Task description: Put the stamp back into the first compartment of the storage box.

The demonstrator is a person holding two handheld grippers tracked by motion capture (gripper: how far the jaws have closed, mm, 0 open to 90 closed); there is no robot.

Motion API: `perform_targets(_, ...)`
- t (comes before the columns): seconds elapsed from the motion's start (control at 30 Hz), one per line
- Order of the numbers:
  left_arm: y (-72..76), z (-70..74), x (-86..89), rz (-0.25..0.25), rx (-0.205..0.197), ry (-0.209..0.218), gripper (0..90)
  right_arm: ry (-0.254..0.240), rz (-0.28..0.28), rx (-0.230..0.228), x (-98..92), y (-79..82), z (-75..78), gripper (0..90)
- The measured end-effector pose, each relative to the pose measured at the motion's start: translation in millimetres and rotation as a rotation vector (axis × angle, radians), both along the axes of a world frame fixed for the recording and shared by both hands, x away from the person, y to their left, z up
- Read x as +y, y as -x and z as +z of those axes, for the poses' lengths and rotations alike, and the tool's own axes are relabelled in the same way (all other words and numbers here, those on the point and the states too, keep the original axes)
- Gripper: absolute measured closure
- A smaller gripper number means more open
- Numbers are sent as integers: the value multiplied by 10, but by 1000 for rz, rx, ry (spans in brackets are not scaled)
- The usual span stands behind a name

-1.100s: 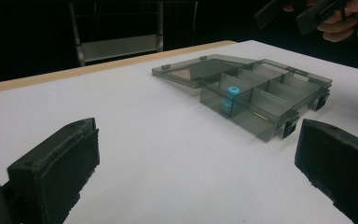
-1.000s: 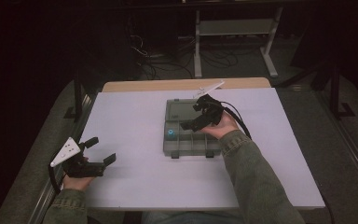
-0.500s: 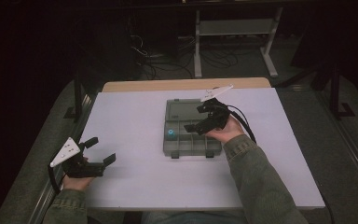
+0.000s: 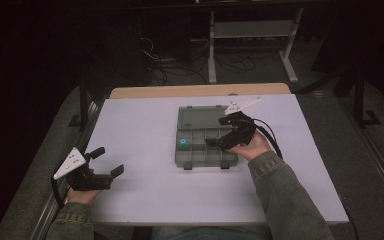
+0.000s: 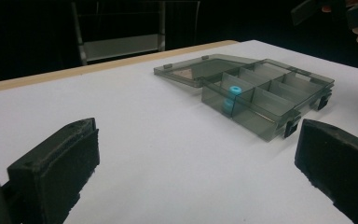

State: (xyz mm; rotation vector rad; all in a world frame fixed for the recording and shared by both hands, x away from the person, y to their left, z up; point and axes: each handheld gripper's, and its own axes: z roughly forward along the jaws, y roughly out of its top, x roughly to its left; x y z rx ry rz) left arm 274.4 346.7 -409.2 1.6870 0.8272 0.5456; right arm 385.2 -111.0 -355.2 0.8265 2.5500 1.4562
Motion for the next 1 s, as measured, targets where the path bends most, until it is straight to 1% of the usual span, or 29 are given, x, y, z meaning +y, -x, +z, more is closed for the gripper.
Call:
perform_targets(0.2, 5, 1, 4, 2, 3, -4, 0, 4, -18, -2, -100, 69, -34, 0)
perform_targets(0.3, 3, -1, -1, 2, 3, -1, 0, -8, -26, 2, -151, 100, -43, 0)
perform_targets(0.33, 2, -1, -1, 1, 2, -1, 0, -11, -29, -3, -168, 107, -47, 0)
perform_targets(0.37, 4, 0, -2, 2, 4, -1, 0, -16, -32, 3, -182, 119, -48, 0)
perform_targets(0.5, 9, 4, -1, 2, 3, -4, 0, -18, -36, -3, -238, 146, -53, 0)
perform_targets(0.7, 15, 8, -6, 4, 4, -2, 0, -37, -46, -14, -317, 194, -62, 0)
perform_targets(0.83, 16, 10, -3, 2, 2, -3, 0, -52, -54, -19, -377, 240, -89, 0)
perform_targets(0.93, 17, 10, -5, 5, 3, -5, 0, -53, -63, -27, -431, 276, -120, 0)
perform_targets(1.0, 17, 9, -4, 5, 3, -4, 0, -54, -71, -25, -465, 303, -142, 0)
